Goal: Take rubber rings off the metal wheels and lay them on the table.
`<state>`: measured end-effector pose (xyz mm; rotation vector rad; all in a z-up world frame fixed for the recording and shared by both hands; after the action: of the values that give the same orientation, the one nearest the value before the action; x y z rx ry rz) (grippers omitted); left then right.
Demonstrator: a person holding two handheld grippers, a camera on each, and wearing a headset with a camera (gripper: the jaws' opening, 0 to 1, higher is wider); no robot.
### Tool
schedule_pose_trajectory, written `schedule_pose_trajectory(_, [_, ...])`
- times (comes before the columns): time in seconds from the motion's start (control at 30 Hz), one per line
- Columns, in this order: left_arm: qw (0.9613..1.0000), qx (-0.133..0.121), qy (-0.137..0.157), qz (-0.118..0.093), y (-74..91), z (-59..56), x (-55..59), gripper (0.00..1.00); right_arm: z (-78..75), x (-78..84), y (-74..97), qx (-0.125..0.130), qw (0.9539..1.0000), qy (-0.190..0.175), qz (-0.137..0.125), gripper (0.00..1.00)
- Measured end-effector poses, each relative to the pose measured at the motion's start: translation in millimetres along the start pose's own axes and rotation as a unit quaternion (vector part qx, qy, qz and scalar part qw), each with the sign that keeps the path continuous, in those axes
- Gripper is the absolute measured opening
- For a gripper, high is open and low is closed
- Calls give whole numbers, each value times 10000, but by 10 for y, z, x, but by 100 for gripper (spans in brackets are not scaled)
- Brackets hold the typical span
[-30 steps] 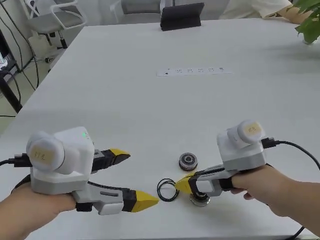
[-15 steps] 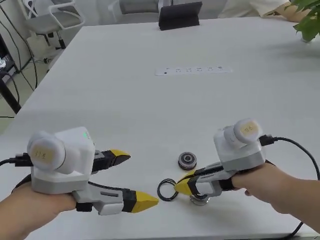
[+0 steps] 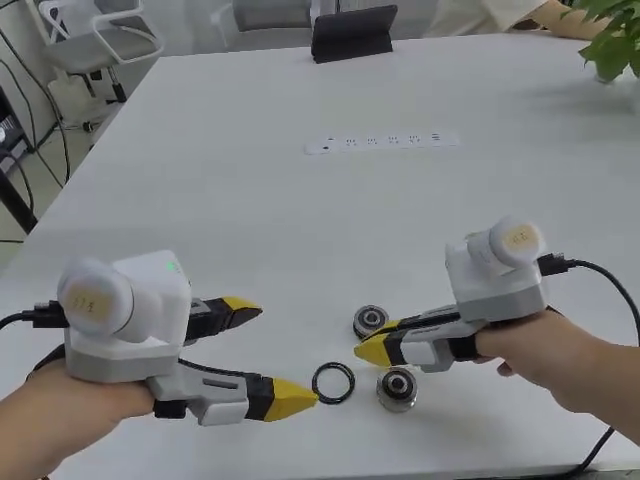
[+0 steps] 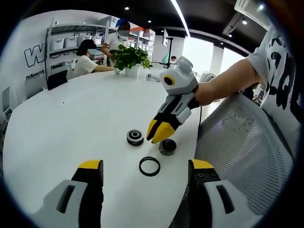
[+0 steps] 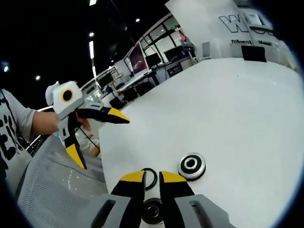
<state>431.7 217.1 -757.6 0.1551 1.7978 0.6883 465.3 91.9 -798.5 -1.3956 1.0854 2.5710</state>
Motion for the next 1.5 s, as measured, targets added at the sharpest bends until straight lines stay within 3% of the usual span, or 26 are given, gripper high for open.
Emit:
schedule_pose_trajectory(0.43, [10000,-3,-90,-1,-45,148,-153,67,-194,-128,147,323,9989,8,-339,15])
schedule_pose_trajectory(0.93, [9997,31,173,-163,-160,345,-279,62,-313,-78,192,620,9961,555,-299,22])
schedule_pose_trajectory(1.5, [9997,194,162,-54,-390,397,-296,55,-406,19,91,669,9939,868,-117,25])
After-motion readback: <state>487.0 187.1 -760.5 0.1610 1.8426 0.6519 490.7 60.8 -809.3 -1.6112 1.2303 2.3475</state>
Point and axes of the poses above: the centre of the closed fingertips' face, and the gripper's own axes: y roughly backward along the fingers, z roughly to its left, x roughly out of its underside, the point moved 4 cm from there along y, roughly backward along the fingers, and after that the axes turned 10 degrees about x, right-handed, at the moved point
